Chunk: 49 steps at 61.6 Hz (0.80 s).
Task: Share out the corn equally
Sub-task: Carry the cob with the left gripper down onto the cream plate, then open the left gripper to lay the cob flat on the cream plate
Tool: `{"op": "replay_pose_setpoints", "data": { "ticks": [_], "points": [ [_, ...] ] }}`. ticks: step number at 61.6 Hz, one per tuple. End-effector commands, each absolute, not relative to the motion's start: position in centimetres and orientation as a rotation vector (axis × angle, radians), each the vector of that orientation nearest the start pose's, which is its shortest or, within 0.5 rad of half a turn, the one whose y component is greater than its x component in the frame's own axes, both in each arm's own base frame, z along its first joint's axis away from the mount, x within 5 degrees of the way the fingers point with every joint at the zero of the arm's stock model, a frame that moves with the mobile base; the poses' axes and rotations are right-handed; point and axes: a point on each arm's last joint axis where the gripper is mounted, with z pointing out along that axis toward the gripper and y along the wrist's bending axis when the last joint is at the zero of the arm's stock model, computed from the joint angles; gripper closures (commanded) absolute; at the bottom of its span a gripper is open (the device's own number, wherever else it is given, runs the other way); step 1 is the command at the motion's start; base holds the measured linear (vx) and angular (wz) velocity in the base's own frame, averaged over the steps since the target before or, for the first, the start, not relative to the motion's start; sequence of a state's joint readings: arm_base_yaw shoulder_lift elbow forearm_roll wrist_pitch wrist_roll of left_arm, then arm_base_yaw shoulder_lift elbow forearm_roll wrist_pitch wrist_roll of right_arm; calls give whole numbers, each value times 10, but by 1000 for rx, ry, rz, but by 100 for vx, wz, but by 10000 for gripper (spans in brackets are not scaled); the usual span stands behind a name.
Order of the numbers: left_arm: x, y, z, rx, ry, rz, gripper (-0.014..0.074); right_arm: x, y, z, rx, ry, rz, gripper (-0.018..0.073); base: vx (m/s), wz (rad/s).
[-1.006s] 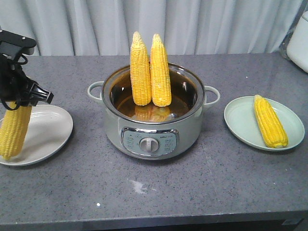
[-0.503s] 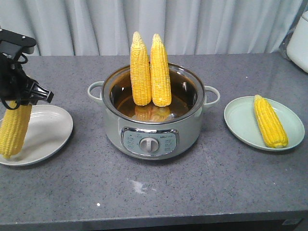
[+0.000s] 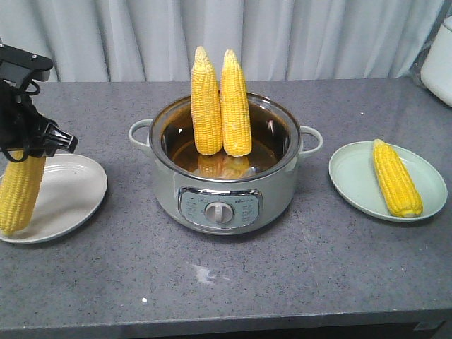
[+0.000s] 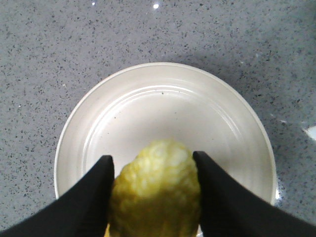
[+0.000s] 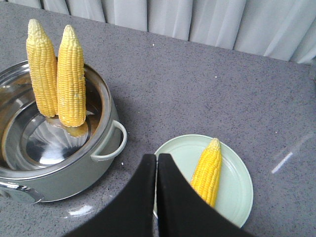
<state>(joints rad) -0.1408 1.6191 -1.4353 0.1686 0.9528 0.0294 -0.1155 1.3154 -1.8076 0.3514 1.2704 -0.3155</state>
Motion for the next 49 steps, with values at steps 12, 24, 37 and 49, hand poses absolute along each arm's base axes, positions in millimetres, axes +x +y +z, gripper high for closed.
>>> {"op": "replay_pose_setpoints", "data": {
  "ticks": [12, 24, 37, 49],
  "points": [
    [344, -35, 346, 275, 2502, 171, 230, 225, 4, 522, -275, 2101, 192, 568, 0, 0],
    [344, -35, 346, 273, 2506, 171, 230, 225, 4, 522, -275, 2101, 192, 568, 0, 0],
    [343, -35, 345, 272, 2512, 171, 216, 225, 4, 522, -275, 2101, 192, 568, 0, 0],
    [342, -35, 345, 262, 2523, 169, 140, 225, 4, 522, -275, 2101, 192, 568, 0, 0]
  ]
}}
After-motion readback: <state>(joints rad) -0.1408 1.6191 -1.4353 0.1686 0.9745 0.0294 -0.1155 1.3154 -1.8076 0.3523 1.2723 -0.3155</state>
